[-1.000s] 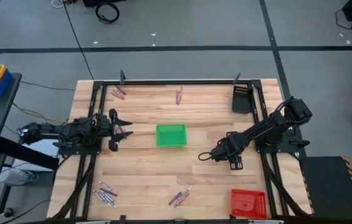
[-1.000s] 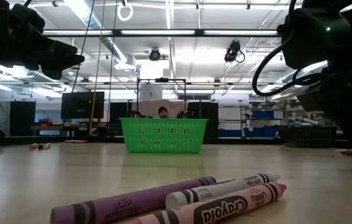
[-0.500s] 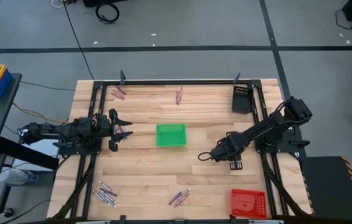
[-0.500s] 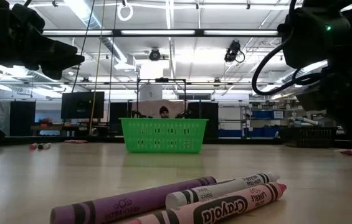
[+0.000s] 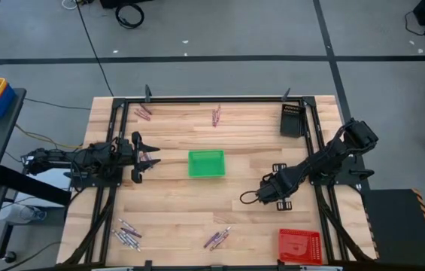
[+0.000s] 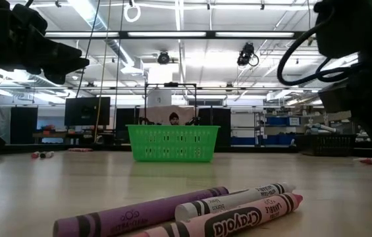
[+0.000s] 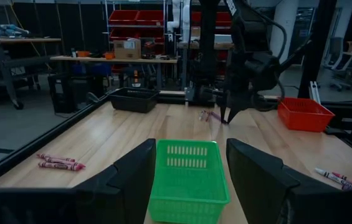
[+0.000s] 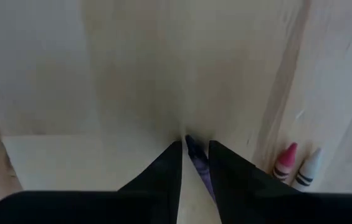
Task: Sort crayons
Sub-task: Put the violet crayon into the black basket
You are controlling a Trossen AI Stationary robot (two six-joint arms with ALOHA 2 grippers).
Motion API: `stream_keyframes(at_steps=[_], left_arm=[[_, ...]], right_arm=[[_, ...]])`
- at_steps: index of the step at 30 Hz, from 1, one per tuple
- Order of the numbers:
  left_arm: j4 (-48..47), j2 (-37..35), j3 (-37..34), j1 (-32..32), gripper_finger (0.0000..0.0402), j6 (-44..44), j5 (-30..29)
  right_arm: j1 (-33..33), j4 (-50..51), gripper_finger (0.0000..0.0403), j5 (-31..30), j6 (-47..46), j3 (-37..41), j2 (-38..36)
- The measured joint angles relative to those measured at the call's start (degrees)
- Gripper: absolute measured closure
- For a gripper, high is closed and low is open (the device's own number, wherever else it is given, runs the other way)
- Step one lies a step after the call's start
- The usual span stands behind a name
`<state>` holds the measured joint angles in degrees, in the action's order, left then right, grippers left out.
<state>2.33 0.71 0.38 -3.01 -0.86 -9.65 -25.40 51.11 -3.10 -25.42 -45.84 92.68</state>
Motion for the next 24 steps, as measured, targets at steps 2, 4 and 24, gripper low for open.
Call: stream_keyframes(at_steps=[2,4,24], left_arm=[[0.0,0.0,0.0,0.0,0.0193,0.0,0.0],[0.0,0.0,0.0,0.0,0.0193,0.0,0.0],[0.0,0.0,0.0,0.0,0.0193,0.0,0.0]], right_arm=[[-0.8,0.2,0.0318,-0.2,0.8,0.0,0.0],[-1.5,1.4,0.0318,-0.1,1.5,0.0,0.0],[-2.7,4.5,0.0313,-1.5,8.5,0.0,0.0]])
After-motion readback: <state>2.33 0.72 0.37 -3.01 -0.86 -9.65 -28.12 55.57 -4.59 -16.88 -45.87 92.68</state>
